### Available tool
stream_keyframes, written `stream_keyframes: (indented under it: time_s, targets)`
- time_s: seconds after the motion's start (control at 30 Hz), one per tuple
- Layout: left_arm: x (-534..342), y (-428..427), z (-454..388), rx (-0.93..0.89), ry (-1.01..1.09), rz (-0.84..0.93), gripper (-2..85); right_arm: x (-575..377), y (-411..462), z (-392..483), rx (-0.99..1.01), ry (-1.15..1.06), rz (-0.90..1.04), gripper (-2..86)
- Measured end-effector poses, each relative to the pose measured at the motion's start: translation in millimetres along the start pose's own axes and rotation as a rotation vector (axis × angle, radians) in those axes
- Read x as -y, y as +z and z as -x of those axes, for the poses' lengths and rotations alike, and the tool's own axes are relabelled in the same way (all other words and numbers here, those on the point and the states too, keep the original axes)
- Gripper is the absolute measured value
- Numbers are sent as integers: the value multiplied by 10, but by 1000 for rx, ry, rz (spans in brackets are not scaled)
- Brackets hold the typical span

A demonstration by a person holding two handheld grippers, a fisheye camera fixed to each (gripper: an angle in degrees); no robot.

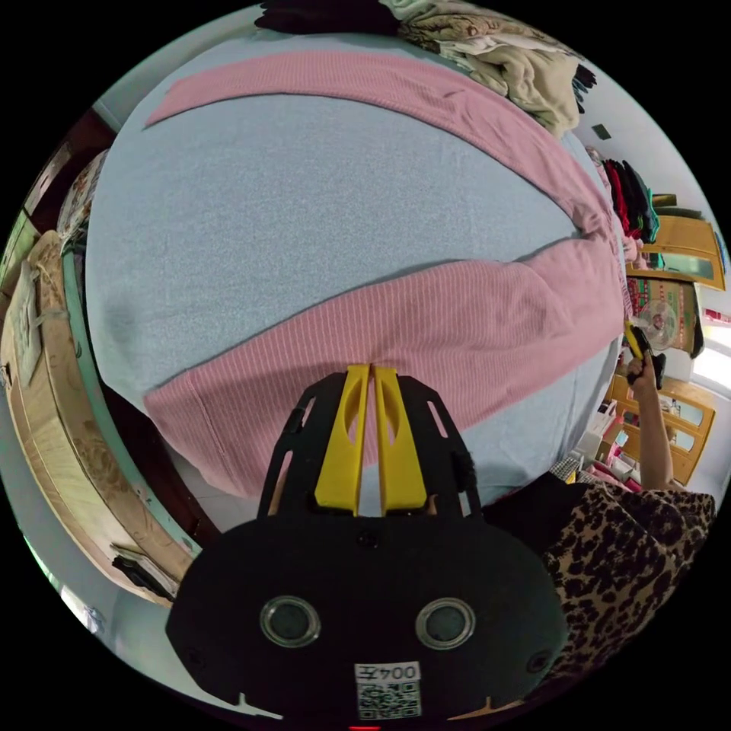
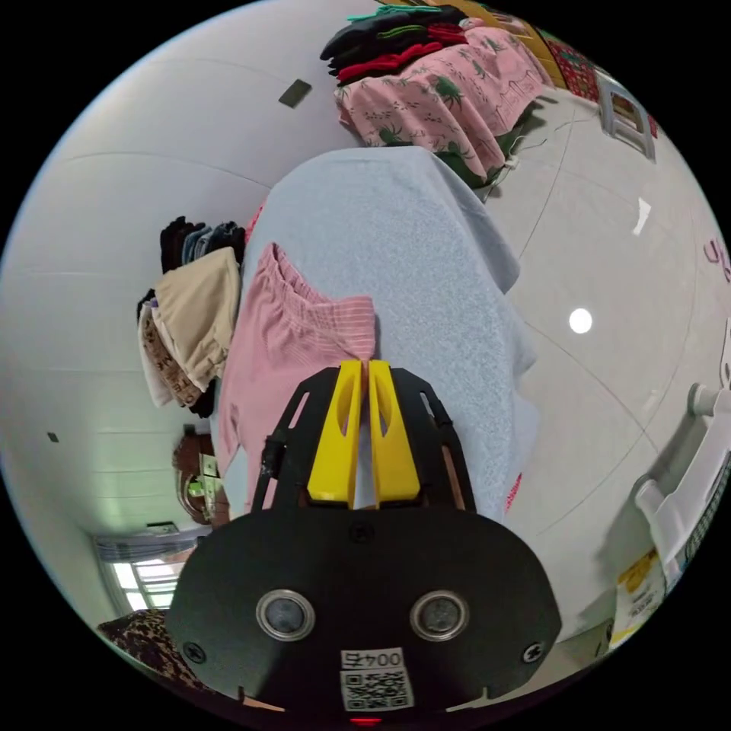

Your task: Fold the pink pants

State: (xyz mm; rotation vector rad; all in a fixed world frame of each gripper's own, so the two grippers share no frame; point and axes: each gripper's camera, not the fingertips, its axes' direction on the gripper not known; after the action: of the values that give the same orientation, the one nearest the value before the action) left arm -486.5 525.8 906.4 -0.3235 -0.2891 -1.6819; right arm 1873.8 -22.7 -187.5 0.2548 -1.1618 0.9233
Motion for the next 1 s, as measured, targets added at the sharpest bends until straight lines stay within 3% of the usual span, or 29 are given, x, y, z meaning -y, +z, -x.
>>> stream_keyframes:
  time_s: [0.17,0.33,0.47,0.63,0.83,0.93,1.0]
  targets:
    - [-41,27,-68,43,25,-14,10,239,-274,104,12,-2,25,5]
    - [-96,61,-146,97,53,-38,11,359,-646,340,30,-8,15,71]
    - [-132,90,-140,95,58,-52,11,250,-885,378,261,46,-5,107]
    - [-143,121,-99,74,62,-50,12,306,-1006,445,337,143,-65,113]
    - [-154,163,-82,69,56,-48,13,823,-1098,793,215,96,-52,113]
    - [-173,186,-86,74,50,-58,14,1009,-1025,979,222,69,10,42]
    - [-186,206,-70,66,28,-64,15,1057,-1209,1284,92,-20,-72,9]
